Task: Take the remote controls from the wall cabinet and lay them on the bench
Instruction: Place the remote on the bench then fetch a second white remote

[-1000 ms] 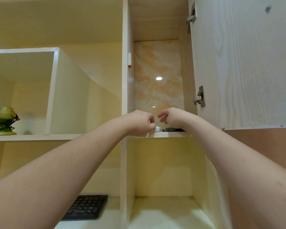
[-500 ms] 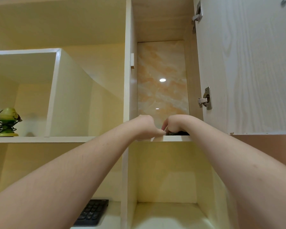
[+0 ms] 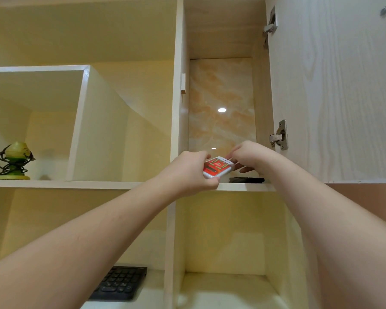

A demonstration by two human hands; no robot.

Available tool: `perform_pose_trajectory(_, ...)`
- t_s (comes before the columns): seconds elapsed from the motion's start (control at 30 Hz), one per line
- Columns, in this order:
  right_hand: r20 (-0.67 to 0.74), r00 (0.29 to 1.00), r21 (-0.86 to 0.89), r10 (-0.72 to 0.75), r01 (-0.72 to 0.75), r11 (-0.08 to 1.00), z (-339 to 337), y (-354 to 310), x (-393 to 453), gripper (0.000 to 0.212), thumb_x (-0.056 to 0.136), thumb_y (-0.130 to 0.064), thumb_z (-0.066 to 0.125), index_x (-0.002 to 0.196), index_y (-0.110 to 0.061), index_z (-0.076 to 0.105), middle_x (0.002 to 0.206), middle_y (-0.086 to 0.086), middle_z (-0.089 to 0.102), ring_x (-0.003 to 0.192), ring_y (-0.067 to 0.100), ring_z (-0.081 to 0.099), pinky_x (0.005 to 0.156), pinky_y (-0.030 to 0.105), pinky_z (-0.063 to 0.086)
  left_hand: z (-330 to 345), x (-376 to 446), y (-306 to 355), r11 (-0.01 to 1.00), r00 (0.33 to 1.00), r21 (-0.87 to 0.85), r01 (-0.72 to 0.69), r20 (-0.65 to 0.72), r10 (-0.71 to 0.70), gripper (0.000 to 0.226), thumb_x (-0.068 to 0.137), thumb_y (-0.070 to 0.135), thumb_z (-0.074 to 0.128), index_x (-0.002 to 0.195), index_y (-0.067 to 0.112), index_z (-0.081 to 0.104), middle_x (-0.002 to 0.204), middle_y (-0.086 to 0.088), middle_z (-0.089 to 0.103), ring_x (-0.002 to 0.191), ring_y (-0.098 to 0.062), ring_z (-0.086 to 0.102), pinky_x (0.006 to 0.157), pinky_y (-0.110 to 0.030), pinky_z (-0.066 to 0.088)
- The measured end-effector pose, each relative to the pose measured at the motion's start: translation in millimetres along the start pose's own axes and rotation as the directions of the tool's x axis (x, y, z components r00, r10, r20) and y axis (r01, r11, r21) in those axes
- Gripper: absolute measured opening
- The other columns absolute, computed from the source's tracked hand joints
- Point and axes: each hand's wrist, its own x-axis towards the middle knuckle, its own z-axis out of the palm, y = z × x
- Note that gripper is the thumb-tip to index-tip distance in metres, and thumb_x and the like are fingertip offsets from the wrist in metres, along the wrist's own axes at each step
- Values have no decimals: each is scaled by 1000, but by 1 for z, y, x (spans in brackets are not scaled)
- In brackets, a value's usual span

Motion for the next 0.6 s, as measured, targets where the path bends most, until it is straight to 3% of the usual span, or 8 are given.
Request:
perform_pose_trajectory(0.1, -21, 1000, 216, 5, 0, 976, -2, 0, -15, 28, 94, -7, 42, 106, -4, 68, 80, 6, 66, 71, 16, 58, 77, 31, 52, -3, -10, -4, 998, 998, -50, -45, -36, 43, 65, 81, 39, 70, 138, 20, 46, 120, 0, 66, 102, -11, 61, 86, -25, 52)
perform_pose_trajectory(0.17, -43, 999, 269, -12, 23, 963, -3, 0, -24, 27, 93, -9, 44, 106, -5, 68, 83, 7, 67, 73, 16, 59, 78, 32, 55, -5, -18, -7, 991, 994, -101, -84, -81, 76, 66, 79, 37, 74, 137, 21, 47, 122, 2, 66, 103, -8, 60, 85, -18, 48)
perform_pose_trajectory(0.27, -102, 994, 272, -39, 65, 960, -4, -1, -38, 25, 93, -18, 49, 104, -10, 69, 95, 7, 70, 78, 15, 61, 71, 29, 57, -6, -30, -10, 973, 986, -196, -123, -139, 96, 62, 76, 30, 78, 132, 22, 53, 120, 4, 67, 99, -7, 63, 84, -13, 47)
perform_pose_trajectory(0.43, -185, 977, 267, -102, 150, 952, -6, -5, -63, 17, 92, -22, 56, 98, -13, 70, 97, 7, 70, 76, 16, 61, 73, 30, 58, -8, -53, -19, 928, 988, -356, -113, -137, 68, 59, 71, 25, 82, 125, 25, 57, 113, 7, 67, 95, -5, 66, 89, -26, 54)
perform_pose_trajectory(0.6, -220, 972, 349, -78, 153, 924, -4, -6, -103, 14, 90, -20, 60, 97, -11, 69, 93, 9, 72, 75, 18, 66, 71, 29, 58, -18, -80, -27, 887, 995, -454, -81, -90, 45, 62, 72, 27, 83, 127, 29, 56, 115, 16, 64, 95, 4, 65, 86, -17, 54)
